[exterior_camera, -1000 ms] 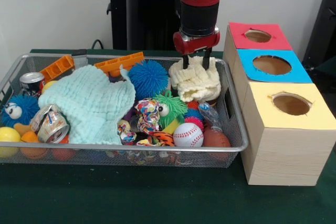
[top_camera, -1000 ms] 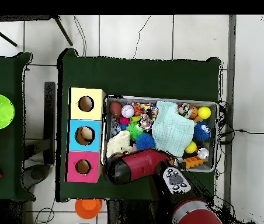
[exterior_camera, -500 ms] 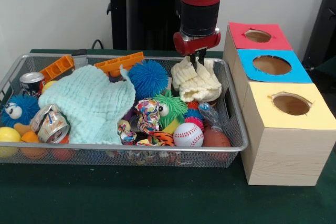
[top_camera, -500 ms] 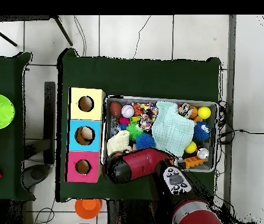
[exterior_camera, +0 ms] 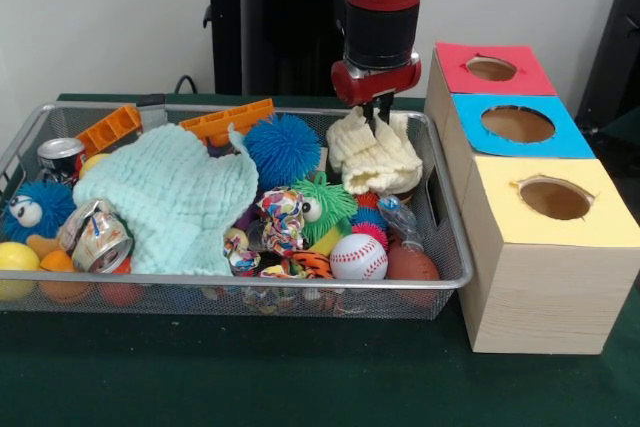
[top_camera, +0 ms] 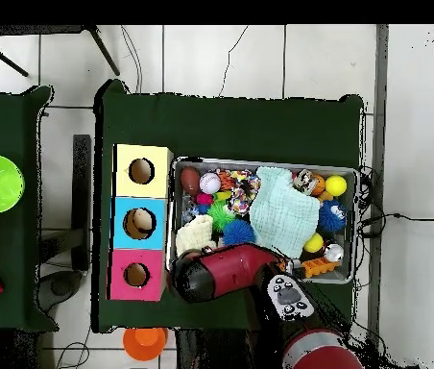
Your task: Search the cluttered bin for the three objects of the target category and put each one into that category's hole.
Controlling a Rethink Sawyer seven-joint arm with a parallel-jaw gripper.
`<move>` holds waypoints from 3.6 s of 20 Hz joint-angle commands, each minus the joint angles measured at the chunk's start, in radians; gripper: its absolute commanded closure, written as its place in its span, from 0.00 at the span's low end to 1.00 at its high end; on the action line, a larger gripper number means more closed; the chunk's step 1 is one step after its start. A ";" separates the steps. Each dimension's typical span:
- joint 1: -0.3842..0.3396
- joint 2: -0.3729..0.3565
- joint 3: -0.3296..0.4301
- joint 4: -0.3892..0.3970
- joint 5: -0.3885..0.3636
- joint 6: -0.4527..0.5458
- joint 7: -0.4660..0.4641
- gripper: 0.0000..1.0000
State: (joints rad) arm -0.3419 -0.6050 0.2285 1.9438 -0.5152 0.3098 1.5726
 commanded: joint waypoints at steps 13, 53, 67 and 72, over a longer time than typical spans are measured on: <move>-0.362 -0.336 0.368 0.196 0.028 0.294 -0.237 1.00; -0.723 -0.357 0.663 -0.014 -0.145 0.647 -0.561 1.00; -0.730 -0.327 0.614 0.035 -0.238 0.690 -0.617 1.00; -0.729 -0.314 0.594 0.034 -0.306 0.726 -0.640 1.00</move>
State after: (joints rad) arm -1.0800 -0.9554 0.8407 1.9878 -0.7100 0.8947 1.2515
